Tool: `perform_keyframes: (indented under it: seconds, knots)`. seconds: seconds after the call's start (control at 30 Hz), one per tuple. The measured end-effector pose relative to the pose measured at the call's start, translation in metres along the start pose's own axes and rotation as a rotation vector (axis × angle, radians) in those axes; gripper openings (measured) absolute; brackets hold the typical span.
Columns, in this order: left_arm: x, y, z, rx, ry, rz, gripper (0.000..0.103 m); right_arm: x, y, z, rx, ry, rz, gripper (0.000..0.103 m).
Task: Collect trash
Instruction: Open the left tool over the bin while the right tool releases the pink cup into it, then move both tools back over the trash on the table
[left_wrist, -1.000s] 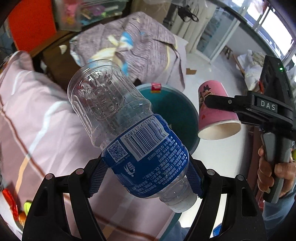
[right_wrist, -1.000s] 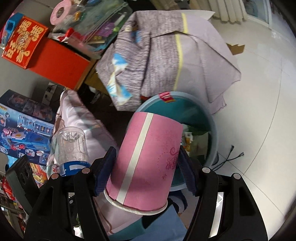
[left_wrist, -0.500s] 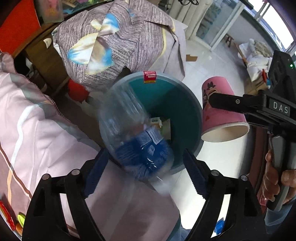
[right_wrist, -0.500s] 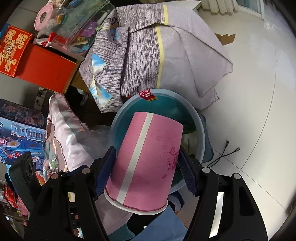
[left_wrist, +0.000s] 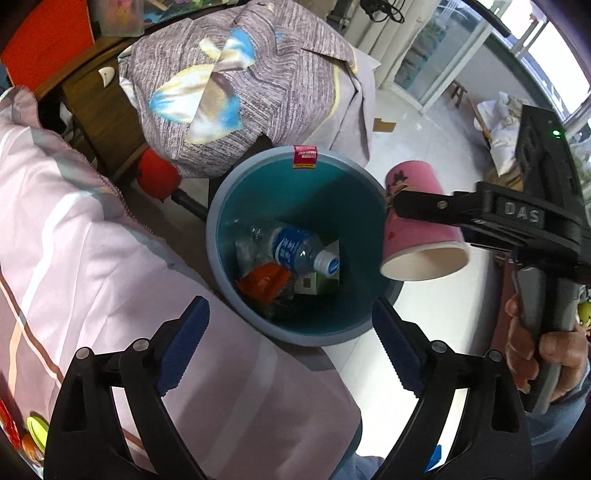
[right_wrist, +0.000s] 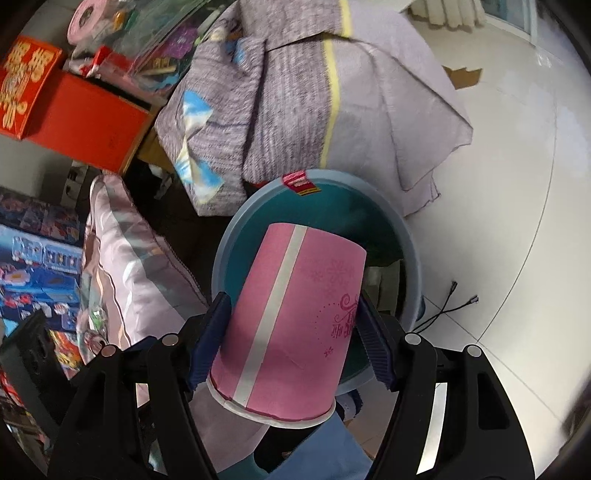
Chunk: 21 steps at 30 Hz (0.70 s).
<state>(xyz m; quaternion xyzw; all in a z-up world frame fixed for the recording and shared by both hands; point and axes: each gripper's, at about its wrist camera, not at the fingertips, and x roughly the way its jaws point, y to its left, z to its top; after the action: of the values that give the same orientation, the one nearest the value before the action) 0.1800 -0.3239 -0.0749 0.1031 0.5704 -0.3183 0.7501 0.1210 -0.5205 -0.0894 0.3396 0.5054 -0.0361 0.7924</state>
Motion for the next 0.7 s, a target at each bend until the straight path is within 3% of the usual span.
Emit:
perform_keyframes:
  seconds: [0.17,0.7]
  knots:
    - [-0.009,0.007,-0.007,-0.021,-0.01,-0.009,0.091,0.01,0.021,-0.003,-0.049,0.03,0.0,0.073]
    - [-0.032,0.02,-0.028,-0.064,-0.047,-0.038,0.092,-0.002,0.026,-0.017,-0.023,0.025,-0.086,0.078]
